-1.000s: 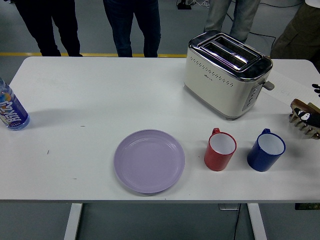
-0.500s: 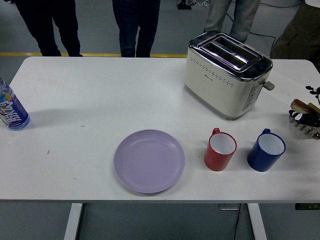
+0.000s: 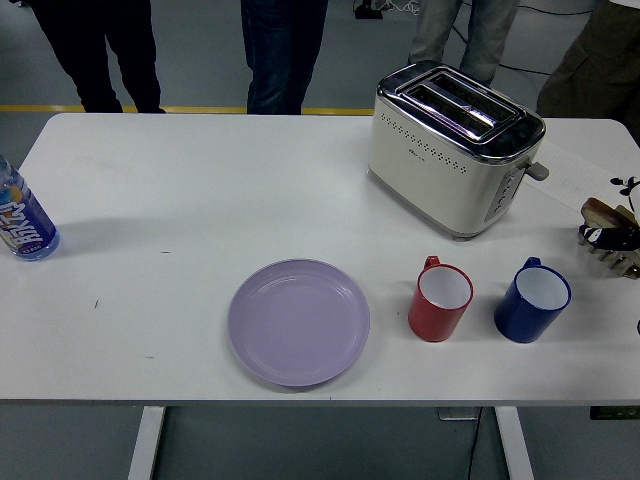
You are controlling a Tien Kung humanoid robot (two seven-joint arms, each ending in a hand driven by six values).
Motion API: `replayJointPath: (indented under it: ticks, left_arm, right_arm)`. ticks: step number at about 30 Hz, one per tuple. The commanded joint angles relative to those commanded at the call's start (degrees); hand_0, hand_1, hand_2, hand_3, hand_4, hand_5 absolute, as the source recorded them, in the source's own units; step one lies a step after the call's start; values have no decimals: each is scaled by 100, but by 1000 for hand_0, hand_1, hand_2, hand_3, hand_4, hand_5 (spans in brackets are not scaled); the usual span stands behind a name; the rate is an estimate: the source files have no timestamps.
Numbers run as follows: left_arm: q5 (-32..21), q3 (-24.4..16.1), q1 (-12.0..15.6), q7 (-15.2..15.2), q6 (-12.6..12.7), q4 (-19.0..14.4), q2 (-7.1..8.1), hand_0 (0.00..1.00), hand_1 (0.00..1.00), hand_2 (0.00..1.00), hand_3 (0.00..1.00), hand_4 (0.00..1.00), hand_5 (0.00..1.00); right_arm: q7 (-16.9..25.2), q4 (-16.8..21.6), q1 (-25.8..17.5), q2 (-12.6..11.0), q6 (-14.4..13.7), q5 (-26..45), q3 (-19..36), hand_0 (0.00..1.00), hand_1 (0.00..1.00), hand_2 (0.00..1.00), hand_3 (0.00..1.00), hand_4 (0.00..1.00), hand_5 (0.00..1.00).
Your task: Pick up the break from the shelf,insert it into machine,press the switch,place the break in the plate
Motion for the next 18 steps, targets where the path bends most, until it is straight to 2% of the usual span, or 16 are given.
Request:
replayJointPath:
  ticks: [5,8,9,14,15,18]
  left_arm:
    - [7,0,-2,1,4,0,3,432,546,700,809,690,998]
    - [-8,17,-4,-3,6,0,4,432,546,700,809,690,998]
    - [-15,23,-4,-5,8,0,5,431,545,698,809,693,998]
    - [-25,37,-5,-8,12,0,7,431,545,698,809,693,998]
    - [-26,39,-6,-8,12,0,7,431,544,699,810,691,998]
    - [-28,45,-5,-9,11,0,8,431,544,699,810,691,998]
  right_arm:
    - [-256,-9,160,-28,63,-162,-159,754,714,742,813,773,259]
    - [-444,-54,258,-40,231,-224,-246,754,714,742,813,773,259]
    - [-504,-73,286,-45,296,-239,-275,685,669,713,774,752,259]
    - [-652,-121,383,-71,475,-285,-379,685,669,713,774,752,259]
    - [-673,-132,405,-77,491,-296,-405,634,630,681,743,748,264]
    - [-735,-162,466,-91,494,-345,-485,634,630,681,743,748,264]
